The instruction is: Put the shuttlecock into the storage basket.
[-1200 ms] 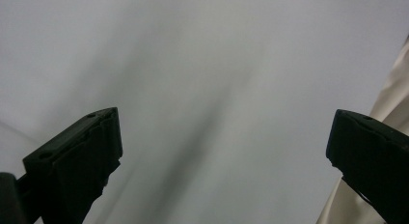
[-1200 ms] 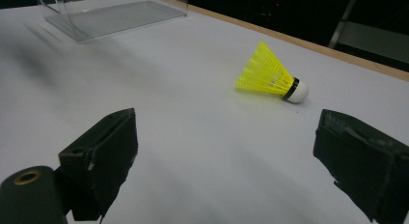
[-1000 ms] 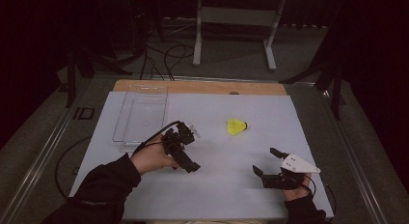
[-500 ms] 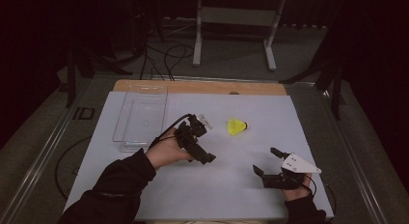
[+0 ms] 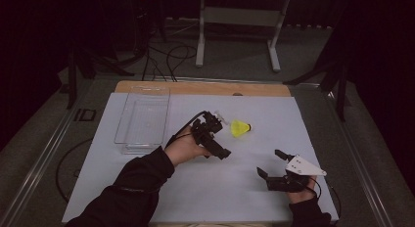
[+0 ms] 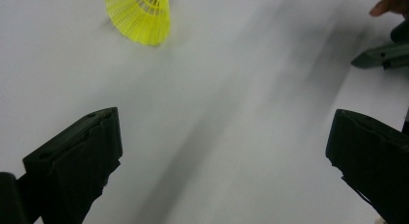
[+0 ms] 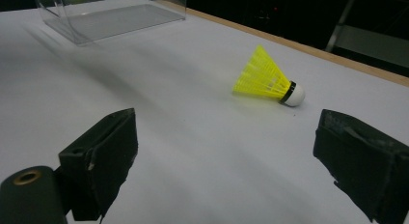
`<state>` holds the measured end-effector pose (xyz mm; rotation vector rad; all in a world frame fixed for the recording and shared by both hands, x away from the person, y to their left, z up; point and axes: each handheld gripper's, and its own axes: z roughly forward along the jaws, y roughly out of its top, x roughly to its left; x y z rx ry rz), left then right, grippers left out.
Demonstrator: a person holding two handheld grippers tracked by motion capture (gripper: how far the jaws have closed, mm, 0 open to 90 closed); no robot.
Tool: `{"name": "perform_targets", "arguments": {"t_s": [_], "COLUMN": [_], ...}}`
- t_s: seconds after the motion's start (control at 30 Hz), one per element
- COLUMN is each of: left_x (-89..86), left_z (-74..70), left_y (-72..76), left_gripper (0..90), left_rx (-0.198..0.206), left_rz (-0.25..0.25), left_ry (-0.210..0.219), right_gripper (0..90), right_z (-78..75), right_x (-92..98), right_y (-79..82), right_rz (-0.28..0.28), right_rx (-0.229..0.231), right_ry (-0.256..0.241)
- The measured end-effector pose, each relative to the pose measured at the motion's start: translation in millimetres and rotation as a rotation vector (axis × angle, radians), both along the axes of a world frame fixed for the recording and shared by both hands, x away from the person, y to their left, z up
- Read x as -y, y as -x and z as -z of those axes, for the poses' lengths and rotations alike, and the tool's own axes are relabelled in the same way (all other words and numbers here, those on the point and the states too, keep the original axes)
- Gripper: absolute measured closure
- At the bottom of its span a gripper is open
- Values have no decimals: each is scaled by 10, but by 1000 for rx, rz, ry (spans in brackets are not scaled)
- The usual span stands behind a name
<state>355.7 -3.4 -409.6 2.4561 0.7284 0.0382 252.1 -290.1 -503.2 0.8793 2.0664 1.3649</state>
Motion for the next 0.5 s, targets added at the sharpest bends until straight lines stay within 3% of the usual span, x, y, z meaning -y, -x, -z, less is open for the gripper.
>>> {"name": "perform_targets", "arguments": {"t_s": [0.5], "left_x": [303], "left_z": [19], "left_y": [-208], "left_gripper": [0], "left_rx": [4], "left_rz": [-39], "left_ry": [71], "right_gripper": [85], "right_z": [-10], "right_x": [-1], "right_y": [6], "right_rz": [0], "right_rx": [9], "right_ry": [2]}}
